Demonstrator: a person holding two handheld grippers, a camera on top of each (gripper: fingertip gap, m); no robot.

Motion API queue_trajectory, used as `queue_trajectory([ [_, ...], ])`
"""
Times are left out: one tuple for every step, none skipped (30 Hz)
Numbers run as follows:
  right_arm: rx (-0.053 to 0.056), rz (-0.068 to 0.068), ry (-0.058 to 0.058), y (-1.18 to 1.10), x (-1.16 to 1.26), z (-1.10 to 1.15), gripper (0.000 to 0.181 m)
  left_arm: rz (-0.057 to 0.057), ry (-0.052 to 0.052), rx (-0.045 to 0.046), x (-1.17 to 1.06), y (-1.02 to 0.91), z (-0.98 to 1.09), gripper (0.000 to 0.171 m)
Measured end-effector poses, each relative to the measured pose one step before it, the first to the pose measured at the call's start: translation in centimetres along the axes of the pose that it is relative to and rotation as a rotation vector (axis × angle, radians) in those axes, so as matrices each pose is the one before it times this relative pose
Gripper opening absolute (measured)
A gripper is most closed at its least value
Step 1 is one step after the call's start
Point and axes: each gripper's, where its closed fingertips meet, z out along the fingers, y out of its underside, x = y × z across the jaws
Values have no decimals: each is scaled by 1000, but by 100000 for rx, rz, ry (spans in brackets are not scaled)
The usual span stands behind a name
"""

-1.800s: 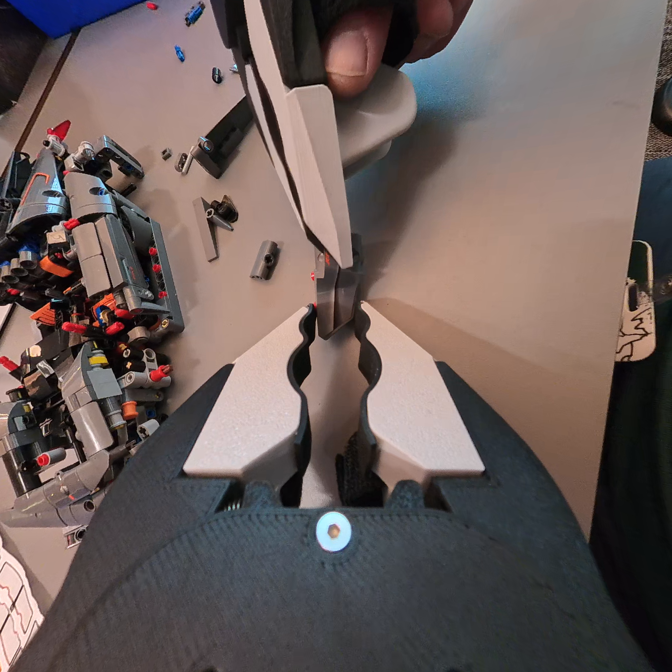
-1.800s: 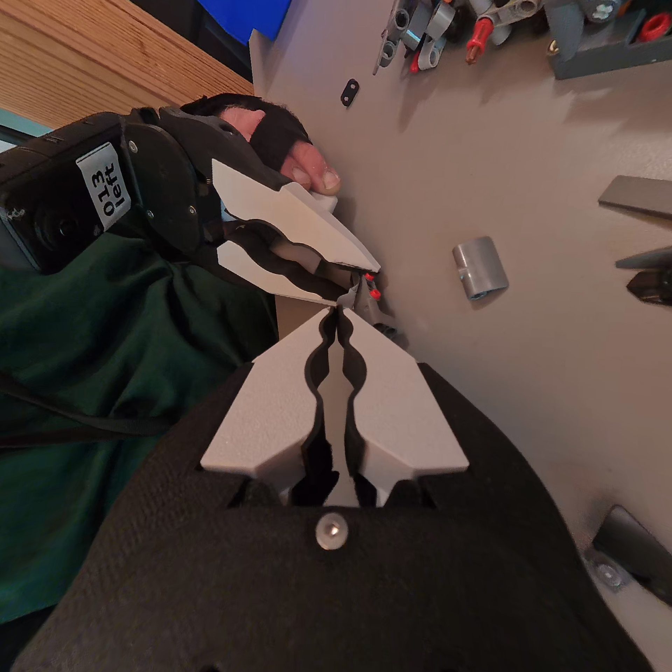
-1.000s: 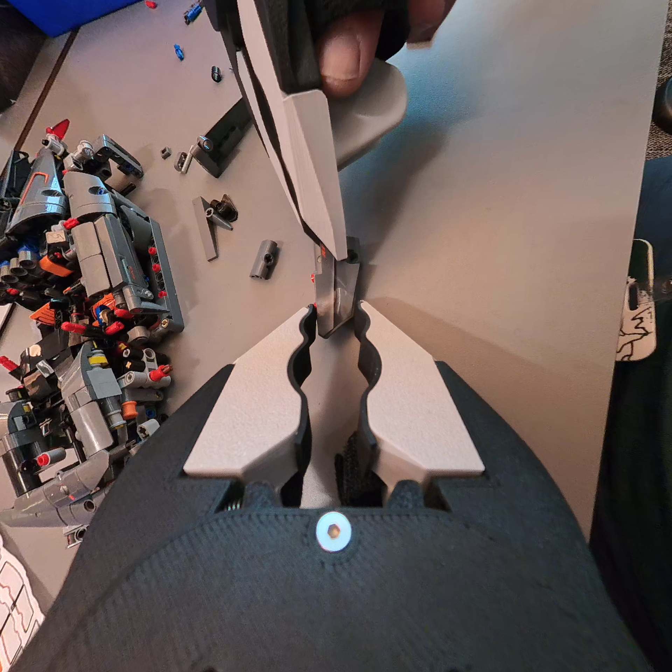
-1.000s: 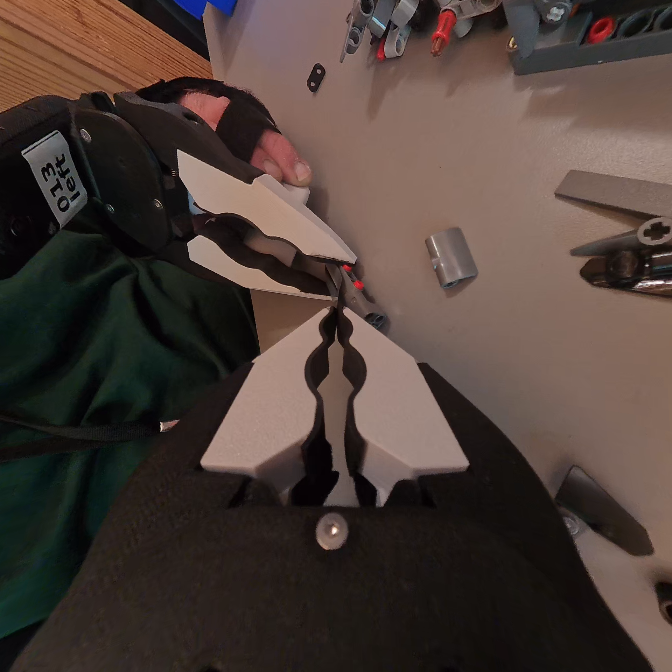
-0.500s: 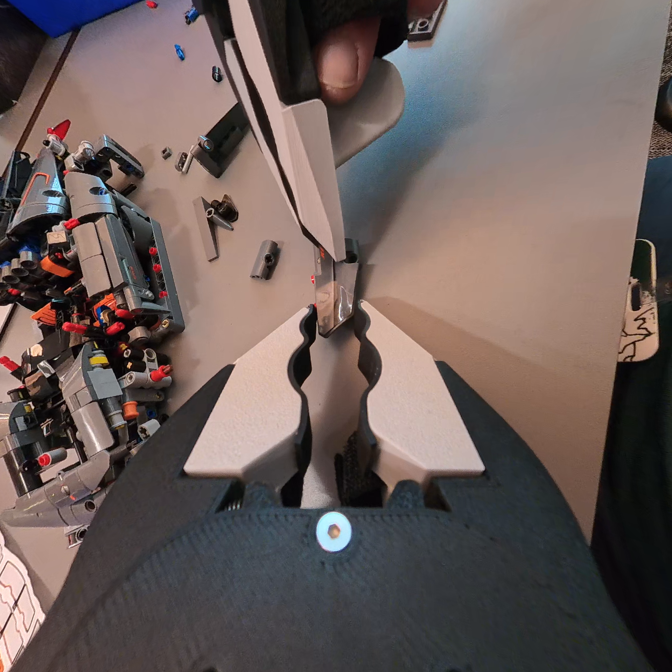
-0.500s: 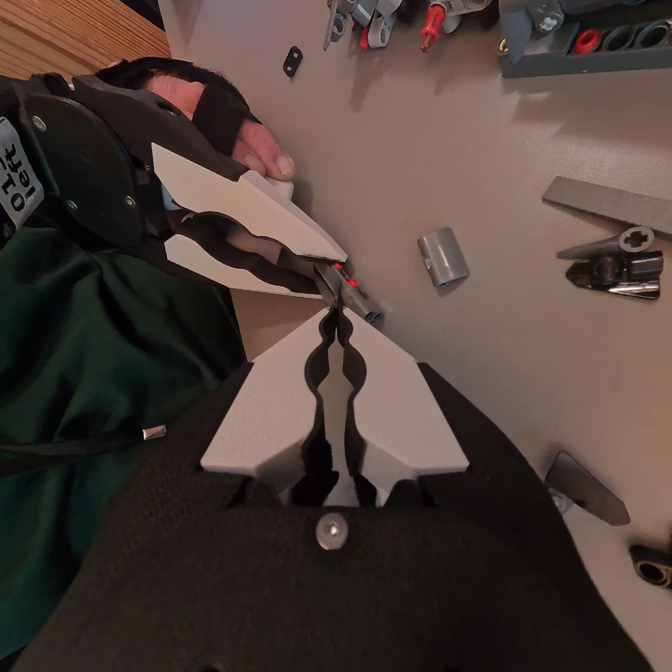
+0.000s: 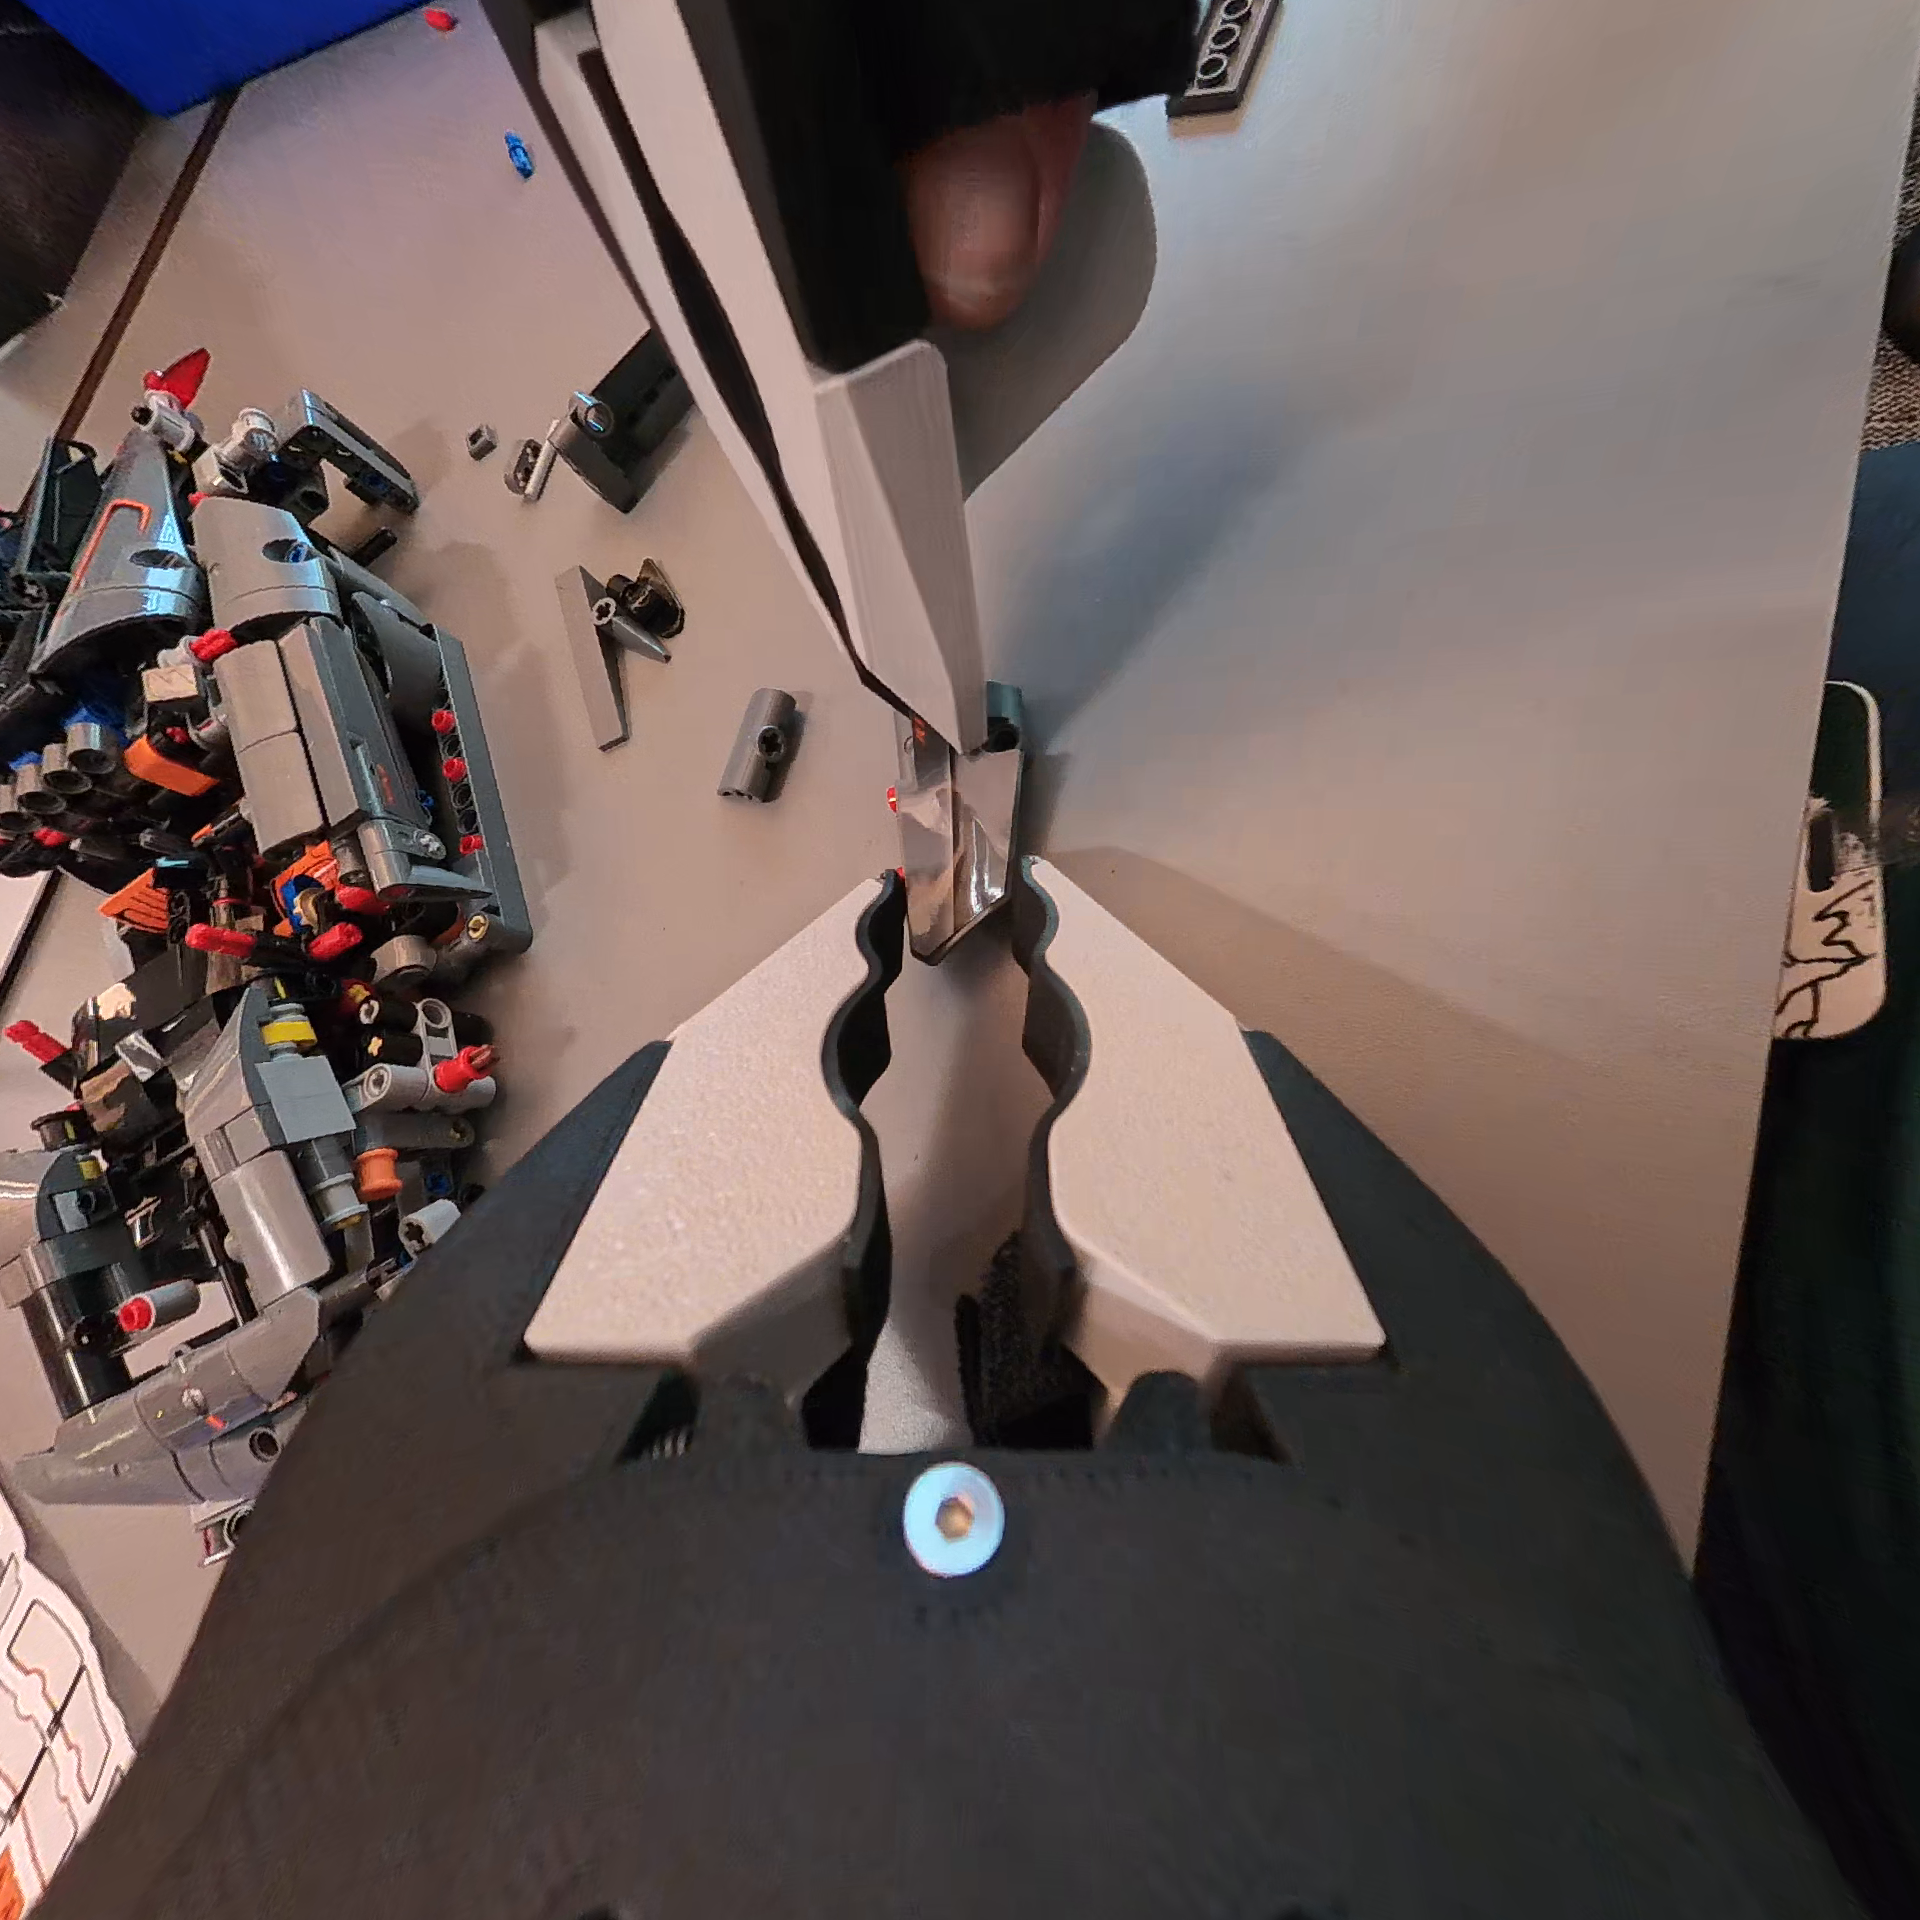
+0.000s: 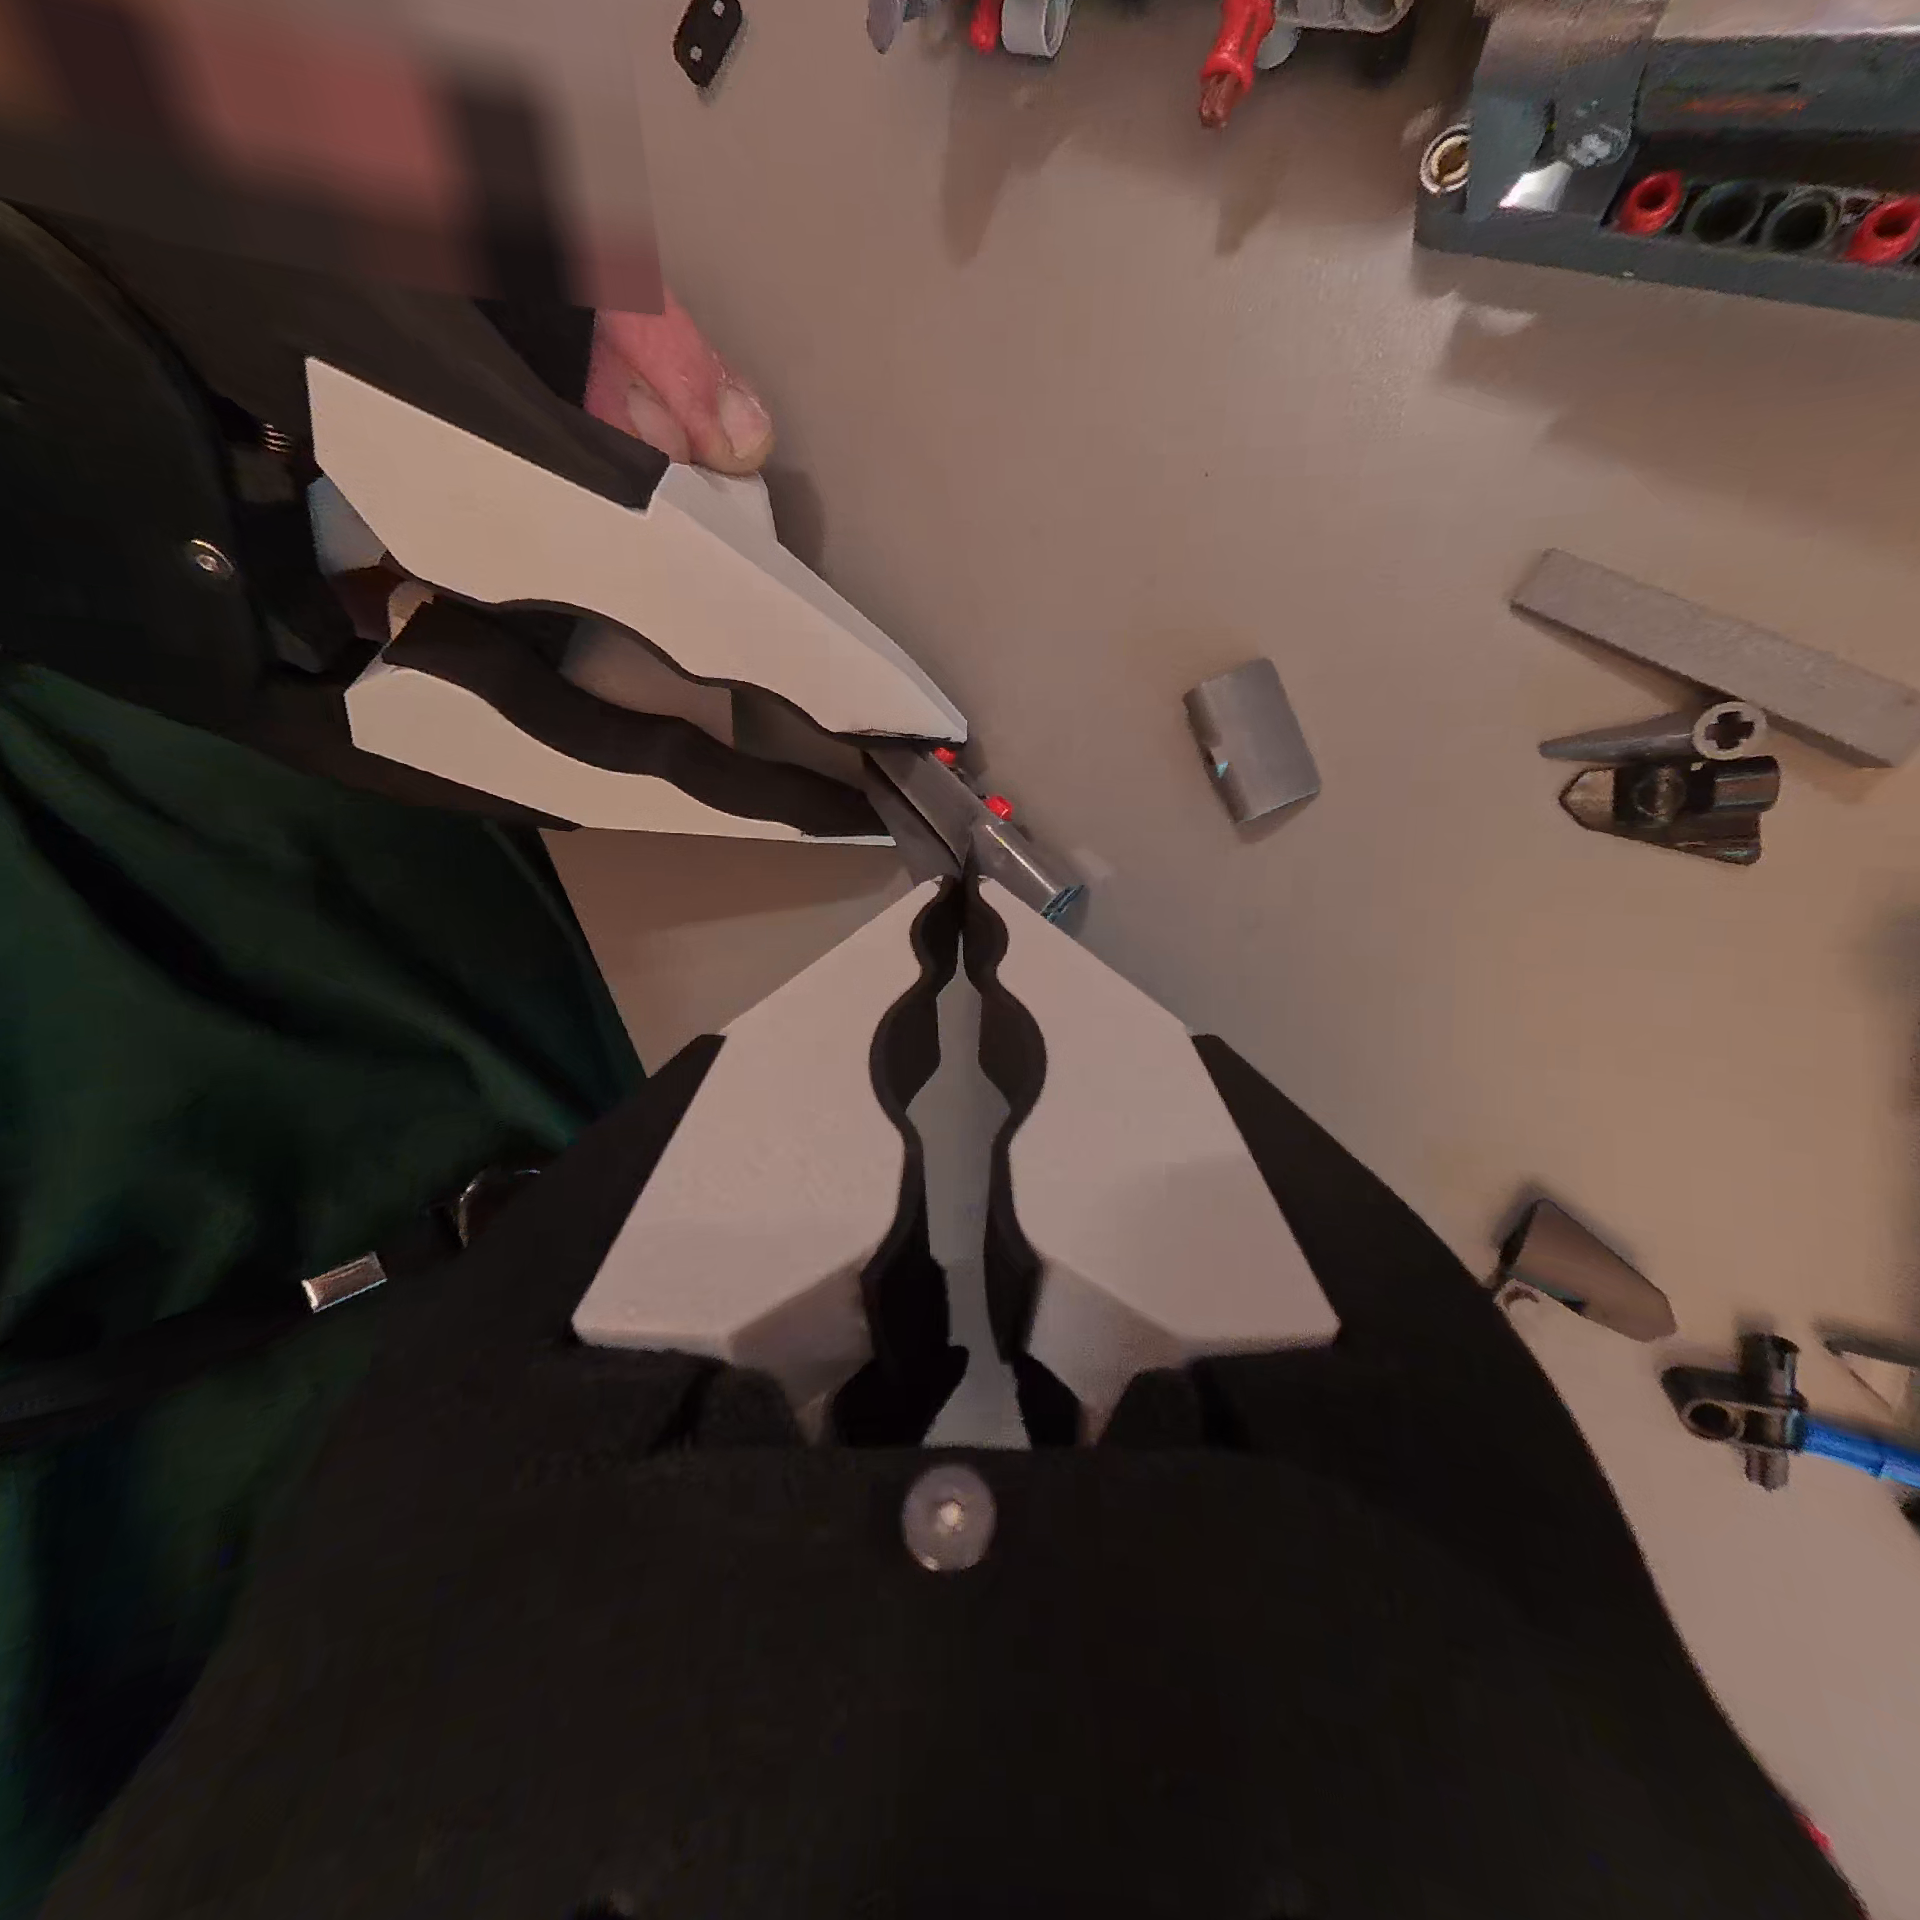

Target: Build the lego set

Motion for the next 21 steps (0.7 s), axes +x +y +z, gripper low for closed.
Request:
queue_trajectory([
  [-862, -590, 1642, 1, 11, 5, 0, 107, -62, 21, 3, -9, -2, 18],
  [-650, -413, 1320, 7, 19, 3, 0, -18, 20, 8, 4, -1, 1, 18],
  [-370, -343, 1039, -4, 29, 5, 0, -1, -4, -17, -1, 2, -1, 18],
  [-102, 245, 523, -7, 27, -9, 0, 45, -145, -12, -11, -1, 11, 18],
  [-64, 39, 415, 16, 15, -11, 0, 205, -241, 3, -17, -9, 9, 18],
  [-87, -315, 504, 20, 3, -1, 0, 101, -102, 27, -8, 0, 7, 18],
  [-138, -50, 529, 21, 14, -15, 0, 26, 7, 24, -2, -10, 9, 18],
  [-297, 58, 591, 15, 10, -3, 0, 39, -21, 12, 7, 2, 6, 18],
  [-359, -465, 753, 17, -5, -18, 0, 125, -83, 34, -2, -11, -1, 18],
  [-433, -659, 828, 18, 9, -28, 0, 207, -145, 14, -4, -11, 9, 18],
  [-420, -621, 713, 23, 1, -25, 0, 155, -143, 49, 1, -9, 4, 18],
  [-342, -1012, 975, 7, 11, -20, 0, 116, -116, 27, -3, -10, 12, 18],
  [-336, -1928, 1649, 13, 41, -9, 0, 133, -183, 5, -13, 0, 3, 18],
  [-496, -1197, 1407, 34, 6, -11, 0, 108, -61, 30, -8, -14, 8, 18],
  [-457, -1087, 1255, 26, -23, -12, 2, -83, 84, 16, 8, 1, 3, 18],
  [-512, -1129, 1604, 43, 29, -2, 2, -15, 19, 8, -9, -5, -4, 18],
  [-1075, -405, 1685, 99, 54, -17, 2, 287, -229, 64, 0, -24, 23, 18],
  [-864, -953, 1274, 33, -78, -26, 4, 346, -246, 20, 4, -14, 10, 18],
  [-784, -1157, 1506, -3, -24, -21, 5, -23, -3, -8, 0, -6, 7, 18],
  [-774, -786, 1407, 19, 8, -9, 6, -99, 88, -17, -3, 2, -4, 19],
  [-809, -484, 883, 26, -10, -2, 6, 11, -10, 6, 7, -4, -1, 19],
])
